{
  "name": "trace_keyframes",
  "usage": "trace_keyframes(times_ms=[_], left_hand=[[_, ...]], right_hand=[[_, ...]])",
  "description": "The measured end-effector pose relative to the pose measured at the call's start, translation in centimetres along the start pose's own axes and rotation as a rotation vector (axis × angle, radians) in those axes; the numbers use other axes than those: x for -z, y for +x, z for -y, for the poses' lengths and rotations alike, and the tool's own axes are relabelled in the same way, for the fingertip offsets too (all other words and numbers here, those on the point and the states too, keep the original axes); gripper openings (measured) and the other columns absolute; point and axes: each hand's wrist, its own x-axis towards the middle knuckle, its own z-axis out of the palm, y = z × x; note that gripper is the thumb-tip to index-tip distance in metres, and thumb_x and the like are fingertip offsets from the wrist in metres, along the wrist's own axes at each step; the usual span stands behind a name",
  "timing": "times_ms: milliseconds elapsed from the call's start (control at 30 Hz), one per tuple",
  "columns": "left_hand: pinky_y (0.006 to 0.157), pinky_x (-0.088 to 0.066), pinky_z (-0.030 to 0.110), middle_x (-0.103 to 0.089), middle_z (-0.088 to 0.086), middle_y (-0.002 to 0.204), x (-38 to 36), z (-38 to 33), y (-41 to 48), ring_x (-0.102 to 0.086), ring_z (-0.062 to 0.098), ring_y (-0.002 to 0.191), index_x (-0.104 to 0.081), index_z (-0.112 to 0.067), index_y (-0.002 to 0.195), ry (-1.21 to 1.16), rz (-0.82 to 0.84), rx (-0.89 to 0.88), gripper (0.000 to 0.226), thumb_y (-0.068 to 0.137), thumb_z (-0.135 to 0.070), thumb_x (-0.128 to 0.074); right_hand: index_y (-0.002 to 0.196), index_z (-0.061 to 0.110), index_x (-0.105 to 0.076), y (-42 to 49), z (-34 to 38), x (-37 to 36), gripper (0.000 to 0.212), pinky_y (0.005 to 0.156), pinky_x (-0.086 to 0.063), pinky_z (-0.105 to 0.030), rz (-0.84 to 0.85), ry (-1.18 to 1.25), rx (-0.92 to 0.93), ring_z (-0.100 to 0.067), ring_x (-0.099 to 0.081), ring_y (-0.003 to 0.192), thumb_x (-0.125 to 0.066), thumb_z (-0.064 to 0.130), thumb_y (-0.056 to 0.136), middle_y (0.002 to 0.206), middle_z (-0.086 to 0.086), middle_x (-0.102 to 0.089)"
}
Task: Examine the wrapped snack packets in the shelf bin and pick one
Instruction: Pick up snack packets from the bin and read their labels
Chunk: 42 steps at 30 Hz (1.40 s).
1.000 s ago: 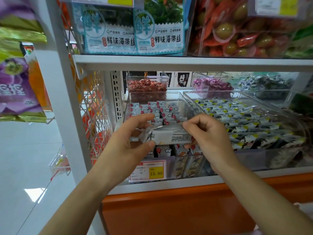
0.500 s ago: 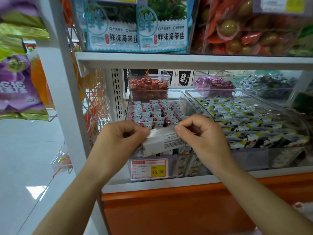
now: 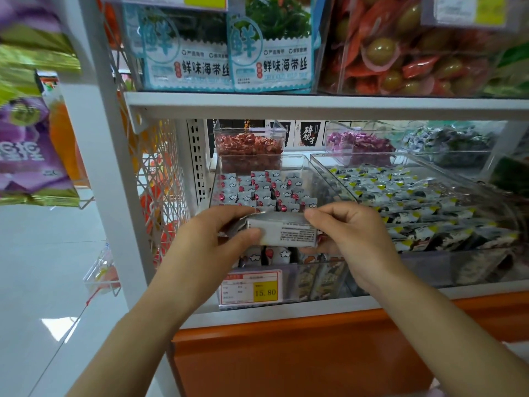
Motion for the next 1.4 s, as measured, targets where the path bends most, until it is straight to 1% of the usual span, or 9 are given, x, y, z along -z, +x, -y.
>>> trace_keyframes(times_ms=[167,400,567,700,867,1033,1133,1267,1400], left_hand=[[0.067,-0.042,-0.002,-0.061,-0.025,0.095,-0.9,0.1,-0.1,-0.057,-0.015,0.085,-0.053,-0.031,0.127,0.051,-0.016,-0.038,0.043,0.085,-0.033,-0.061],[0.074,-0.056,0.036,-0.068,-0.005,0.086,-1.2,-0.7,1.4,-0.065,0.010,0.079,-0.061,-0.021,0.105,0.044,-0.084,-0.011,0.024,0.091,-0.037,-0.049],[0.101,-0.038,0.034,-0.051,0.008,0.135,-2.7,-1.0,6.0,-0.050,0.022,0.120,-0.036,-0.012,0.141,0.212,-0.087,-0.003,0.051,0.096,-0.035,-0.043],[0.107,-0.032,0.043,-0.052,0.019,0.133,-4.6,0.2,11.8,-0.046,0.033,0.123,-0.046,-0.006,0.130,0.617,0.049,0.087,0.046,0.095,-0.036,-0.045],[0.104,-0.033,0.056,-0.053,0.018,0.124,-6.8,3.3,16.5,-0.047,0.034,0.119,-0.055,-0.009,0.111,0.711,0.265,0.176,0.047,0.096,-0.047,-0.030],[0.112,-0.015,0.056,-0.036,0.017,0.146,-7.5,6.1,17.8,-0.030,0.031,0.137,-0.035,-0.011,0.137,0.774,0.337,0.236,0.064,0.095,-0.055,-0.017],[0.111,-0.020,0.055,-0.033,0.017,0.148,-7.5,6.6,18.0,-0.030,0.032,0.137,-0.029,-0.011,0.140,0.750,0.354,0.263,0.069,0.093,-0.059,-0.017],[0.106,-0.031,0.053,-0.047,0.021,0.136,-6.6,6.1,17.6,-0.044,0.037,0.125,-0.035,-0.010,0.134,0.739,0.414,0.266,0.069,0.091,-0.063,-0.020],[0.102,-0.037,0.052,-0.050,0.026,0.130,-5.9,5.3,16.9,-0.048,0.040,0.120,-0.039,-0.004,0.131,0.720,0.470,0.271,0.066,0.094,-0.057,-0.023]], right_hand=[[0.081,0.002,-0.070,0.4,-0.3,0.0,0.015,0.056,-0.057,-0.025,-0.006,0.207,-0.084,-0.022,-0.071,0.072,-0.063,0.015,0.084,0.083,-0.014,-0.072],[0.122,0.012,-0.059,1.2,-0.1,-0.4,0.043,0.074,-0.057,-0.024,0.093,0.184,0.006,-0.015,-0.071,0.085,-0.066,0.006,0.080,0.105,-0.014,-0.066],[0.086,0.012,-0.066,4.8,1.6,0.4,0.002,0.056,-0.056,-0.021,-0.134,-0.007,0.144,-0.009,-0.066,0.059,-0.067,0.012,0.084,0.083,-0.016,-0.064],[0.092,0.002,-0.059,9.2,2.0,0.3,0.013,0.062,-0.059,-0.031,-0.193,-0.142,0.148,-0.005,-0.065,0.062,-0.066,0.011,0.086,0.092,-0.008,-0.061],[0.074,0.012,-0.048,13.1,1.1,0.2,0.021,0.058,-0.057,-0.024,-0.198,-0.257,0.156,-0.002,-0.059,0.051,-0.065,0.008,0.086,0.071,0.014,-0.045],[0.062,0.016,-0.042,15.3,0.3,0.2,0.035,0.043,-0.051,-0.014,-0.175,-0.220,0.077,0.003,-0.052,0.033,-0.066,0.007,0.085,0.062,0.006,-0.049],[0.064,0.012,-0.044,16.2,0.1,-0.3,0.031,0.053,-0.057,-0.024,-0.180,-0.248,0.051,0.000,-0.058,0.041,-0.068,0.010,0.084,0.064,0.003,-0.052],[0.074,0.011,-0.044,17.4,-0.3,-1.8,0.026,0.074,-0.056,-0.037,-0.206,-0.275,0.081,-0.030,-0.067,0.087,-0.068,0.014,0.083,0.086,-0.011,-0.058],[0.099,0.000,-0.054,18.1,-0.3,-4.5,0.027,0.082,-0.052,-0.040,-0.162,-0.370,0.165,-0.029,-0.061,0.094,-0.068,0.015,0.083,0.098,-0.016,-0.062]])
